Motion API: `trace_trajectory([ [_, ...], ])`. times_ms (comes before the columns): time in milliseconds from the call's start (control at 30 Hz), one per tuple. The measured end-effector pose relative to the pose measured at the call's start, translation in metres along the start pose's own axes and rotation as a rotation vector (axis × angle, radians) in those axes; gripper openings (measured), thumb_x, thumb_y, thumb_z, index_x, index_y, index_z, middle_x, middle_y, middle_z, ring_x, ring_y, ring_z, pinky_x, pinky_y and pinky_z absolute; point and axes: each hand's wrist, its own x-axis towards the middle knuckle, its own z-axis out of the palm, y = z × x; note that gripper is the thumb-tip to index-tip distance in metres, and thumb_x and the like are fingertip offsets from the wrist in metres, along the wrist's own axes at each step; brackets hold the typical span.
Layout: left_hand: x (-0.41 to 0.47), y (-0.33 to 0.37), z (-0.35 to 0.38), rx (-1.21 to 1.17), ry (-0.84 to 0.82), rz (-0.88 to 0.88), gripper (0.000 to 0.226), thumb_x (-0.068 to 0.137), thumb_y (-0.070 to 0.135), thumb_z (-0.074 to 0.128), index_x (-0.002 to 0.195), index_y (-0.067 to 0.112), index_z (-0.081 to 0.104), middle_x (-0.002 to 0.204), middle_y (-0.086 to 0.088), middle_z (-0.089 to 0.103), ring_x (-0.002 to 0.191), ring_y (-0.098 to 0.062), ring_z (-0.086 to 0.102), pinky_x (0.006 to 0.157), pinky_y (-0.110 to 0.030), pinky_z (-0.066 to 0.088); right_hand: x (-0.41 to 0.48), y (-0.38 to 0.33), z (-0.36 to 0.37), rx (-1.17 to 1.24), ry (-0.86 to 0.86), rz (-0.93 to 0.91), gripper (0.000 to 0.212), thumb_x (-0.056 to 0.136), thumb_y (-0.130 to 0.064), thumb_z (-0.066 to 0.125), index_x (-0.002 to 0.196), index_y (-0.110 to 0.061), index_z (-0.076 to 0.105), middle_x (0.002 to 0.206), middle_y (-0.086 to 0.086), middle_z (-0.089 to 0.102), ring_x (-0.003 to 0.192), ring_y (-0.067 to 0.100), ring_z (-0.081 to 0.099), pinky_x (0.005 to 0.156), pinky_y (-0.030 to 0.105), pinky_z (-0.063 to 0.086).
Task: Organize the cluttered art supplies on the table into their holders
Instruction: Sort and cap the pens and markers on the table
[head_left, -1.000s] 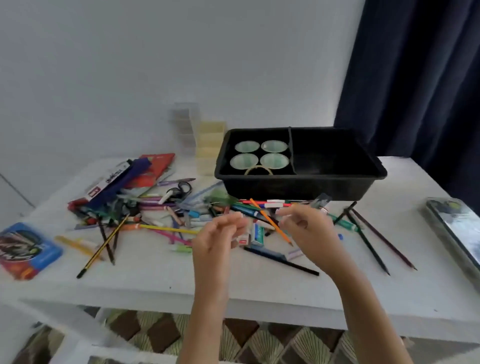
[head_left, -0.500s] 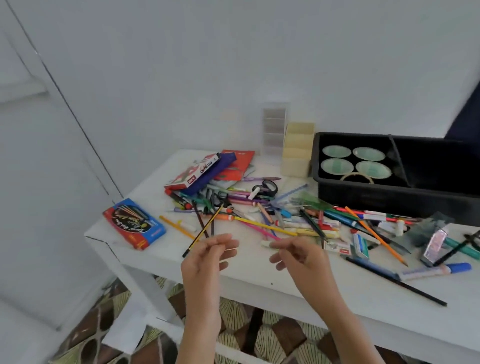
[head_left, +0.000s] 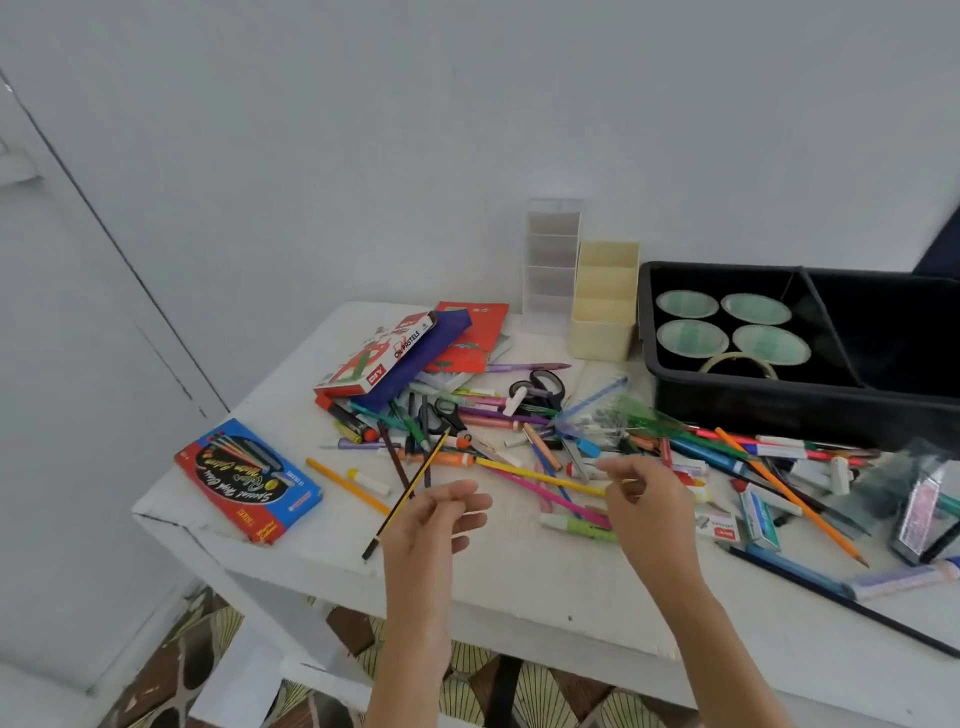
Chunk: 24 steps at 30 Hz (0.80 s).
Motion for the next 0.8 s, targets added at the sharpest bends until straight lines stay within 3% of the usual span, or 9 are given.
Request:
trace_trajectory([
  [100,0.021,-0.005,0.02,0.087,-0.066,0.083,0.023,0.091,0.001,0.049,0.088,0.011,0.069,0.083,-0.002,0.072,0.08,-0.013,0.066,0.068,-0.02,0.046,0.031,0.006,0.003,-0.013,0.096,0.015,0.03,0.086,0.005,0.052,0.104,-0.015,0.065,0.108,0.006,0.06,0.089,0.016,0.058,0.075,0.023,0.049],
  [167,0.034,-0.012,0.037,0.185,-0.108,0.158,0.024,0.09,0.001,0.05,0.089,0.015,0.069,0.085,0.004,0.071,0.082,-0.005,0.063,0.067,-0.01,0.045,0.048,0.006,0.005,0.011,0.13,0.072,0.026,0.088,0.0,0.052,0.107,-0.014,0.064,0.109,0.006,0.06,0.095,0.017,0.057,0.084,0.03,0.049],
  [300,0.056,-0.026,0.069,0.373,-0.21,0.284,0.029,0.09,0.001,0.051,0.098,0.025,0.065,0.096,0.015,0.065,0.091,0.005,0.057,0.072,-0.009,0.044,0.073,0.008,0.018,-0.018,0.152,0.134,0.022,0.092,-0.011,0.054,0.114,-0.01,0.056,0.108,0.01,0.06,0.097,0.022,0.057,0.085,0.036,0.05],
  [467,0.072,-0.042,0.091,0.501,-0.299,0.382,0.035,0.09,0.005,0.052,0.1,0.037,0.061,0.099,0.021,0.061,0.099,0.003,0.054,0.084,-0.018,0.045,0.096,0.005,0.028,-0.036,0.18,0.215,0.04,0.086,-0.007,0.062,0.122,-0.007,0.045,0.112,0.018,0.056,0.1,0.027,0.054,0.081,0.036,0.047],
  [533,0.078,-0.043,0.093,0.593,-0.307,0.489,0.04,0.089,0.005,0.053,0.104,0.042,0.055,0.106,0.019,0.058,0.104,0.004,0.048,0.089,-0.012,0.037,0.099,0.001,0.025,0.061,0.185,0.291,0.044,0.084,-0.009,0.064,0.124,-0.006,0.046,0.109,0.014,0.058,0.096,0.024,0.055,0.08,0.036,0.048],
  [600,0.084,-0.042,0.093,0.699,-0.306,0.596,0.048,0.089,0.007,0.053,0.119,0.043,0.045,0.126,0.02,0.048,0.117,0.008,0.036,0.099,-0.008,0.028,0.099,-0.009,0.018,0.274,0.162,0.401,0.049,0.084,-0.009,0.065,0.129,-0.007,0.045,0.089,0.006,0.059,0.08,0.018,0.056,0.072,0.031,0.047],
  [667,0.091,-0.041,0.091,0.774,-0.274,0.686,0.056,0.09,0.01,0.055,0.132,0.041,0.036,0.141,0.019,0.035,0.131,0.005,0.025,0.108,-0.013,0.022,0.095,-0.021,0.011,0.47,0.057,0.459,0.057,0.082,-0.004,0.063,0.135,-0.007,0.042,0.073,0.006,0.055,0.068,0.017,0.051,0.069,0.029,0.046],
  [733,0.098,-0.035,0.089,0.791,-0.241,0.785,0.049,0.091,0.017,0.057,0.135,0.033,0.042,0.143,0.015,0.037,0.134,-0.001,0.027,0.11,-0.018,0.022,0.085,-0.035,0.007,0.607,-0.058,0.443,0.061,0.081,0.002,0.061,0.137,-0.008,0.039,0.075,0.014,0.058,0.07,0.02,0.052,0.078,0.033,0.049],
  [800,0.102,-0.028,0.084,0.772,-0.235,0.903,0.036,0.092,0.025,0.052,0.128,0.022,0.054,0.134,0.009,0.051,0.126,-0.004,0.04,0.106,-0.023,0.031,0.071,-0.05,0.004,0.706,-0.138,0.385,0.057,0.083,-0.001,0.065,0.134,-0.011,0.041,0.085,0.016,0.066,0.075,0.02,0.062,0.085,0.035,0.052],
])
